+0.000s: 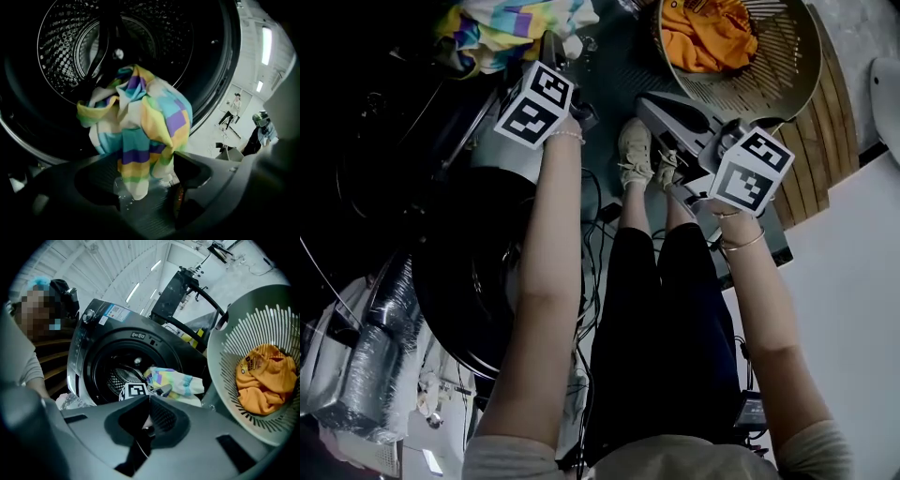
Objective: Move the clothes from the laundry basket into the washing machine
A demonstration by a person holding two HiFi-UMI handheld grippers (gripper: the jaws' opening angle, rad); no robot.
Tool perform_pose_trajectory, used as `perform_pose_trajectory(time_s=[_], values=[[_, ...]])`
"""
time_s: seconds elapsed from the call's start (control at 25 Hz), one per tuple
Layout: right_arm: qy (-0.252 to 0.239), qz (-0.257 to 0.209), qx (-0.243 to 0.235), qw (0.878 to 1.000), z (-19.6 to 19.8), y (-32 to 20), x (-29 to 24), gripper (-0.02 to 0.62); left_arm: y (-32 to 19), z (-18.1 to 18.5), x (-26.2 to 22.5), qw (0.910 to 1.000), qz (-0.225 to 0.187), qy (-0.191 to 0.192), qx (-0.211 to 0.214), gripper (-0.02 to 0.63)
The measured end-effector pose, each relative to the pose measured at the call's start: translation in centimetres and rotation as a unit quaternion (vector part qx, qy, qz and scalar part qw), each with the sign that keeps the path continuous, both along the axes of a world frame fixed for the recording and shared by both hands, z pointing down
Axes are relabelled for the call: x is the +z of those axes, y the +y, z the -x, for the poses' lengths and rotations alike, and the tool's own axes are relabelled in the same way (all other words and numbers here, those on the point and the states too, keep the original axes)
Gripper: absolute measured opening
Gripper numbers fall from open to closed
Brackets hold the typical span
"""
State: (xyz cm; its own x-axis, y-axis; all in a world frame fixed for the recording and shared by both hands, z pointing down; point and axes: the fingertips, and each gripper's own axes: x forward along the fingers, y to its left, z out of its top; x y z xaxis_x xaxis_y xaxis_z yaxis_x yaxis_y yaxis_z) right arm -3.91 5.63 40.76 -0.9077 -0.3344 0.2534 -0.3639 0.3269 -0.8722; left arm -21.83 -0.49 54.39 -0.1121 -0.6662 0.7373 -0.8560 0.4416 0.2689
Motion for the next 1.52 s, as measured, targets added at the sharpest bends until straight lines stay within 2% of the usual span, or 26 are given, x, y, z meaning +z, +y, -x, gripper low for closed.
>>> perform_pose_trajectory(time_s=[0.08,0.16,0.2,0.28,0.32,0.44,0.64,0.76,1.0,1.12,1.24,1.36,1.52], values=[[0.006,0.000,0.002,1.000,-0.3,0.1,0.3,0.012,-0.3,0.5,0.8,0.9998,0.003,-0.002,-0.017,0.356],[0.008,0.003,0.001,1.000,-0.5,0.5,0.5,0.012,-0.4,1.1,1.0,0.9996,0.005,-0.019,-0.022,0.341],[0.008,0.003,-0.001,1.000,-0.6,0.5,0.6,0.012,-0.5,1.4,1.0,0.9992,0.011,-0.032,-0.021,0.277],[0.010,0.001,-0.003,1.000,-0.6,0.5,0.8,0.012,-0.9,1.8,0.3,0.9980,0.017,-0.059,-0.012,0.041],[0.011,0.001,-0.003,1.000,-0.5,0.5,0.9,0.012,-1.1,1.9,-0.1,0.9978,0.015,-0.064,-0.008,0.024],[0.012,0.004,-0.002,1.000,-0.3,0.7,0.9,0.011,-1.2,2.4,-1.4,0.9986,-0.002,-0.053,0.000,0.020],[0.001,0.001,-0.008,1.000,0.3,0.4,-0.1,0.011,-2.7,4.0,-4.8,0.9905,-0.040,-0.116,0.061,0.018],[-0.001,-0.002,-0.009,1.000,0.4,0.1,-0.4,0.012,-4.7,5.8,-7.4,0.9858,-0.074,-0.141,0.053,0.019],[-0.002,0.000,-0.010,1.000,0.7,0.0,-0.4,0.012,-7.9,9.2,-9.8,0.9765,-0.102,-0.186,0.036,0.020],[-0.001,0.003,-0.009,1.000,0.6,0.1,-0.1,0.011,-7.9,8.6,-8.6,0.9796,-0.090,-0.176,0.035,0.025],[-0.002,0.005,-0.012,1.000,0.8,0.2,-0.2,0.011,-6.9,8.0,-7.4,0.9860,-0.080,-0.145,0.018,0.095],[0.002,0.005,-0.015,1.000,0.8,0.2,-0.1,0.012,-5.2,7.3,-7.9,0.9878,-0.082,-0.132,0.007,0.167],[0.011,0.004,-0.012,1.000,0.6,0.1,0.0,0.011,-2.2,4.7,-8.4,0.9909,-0.088,-0.100,0.019,0.263]])
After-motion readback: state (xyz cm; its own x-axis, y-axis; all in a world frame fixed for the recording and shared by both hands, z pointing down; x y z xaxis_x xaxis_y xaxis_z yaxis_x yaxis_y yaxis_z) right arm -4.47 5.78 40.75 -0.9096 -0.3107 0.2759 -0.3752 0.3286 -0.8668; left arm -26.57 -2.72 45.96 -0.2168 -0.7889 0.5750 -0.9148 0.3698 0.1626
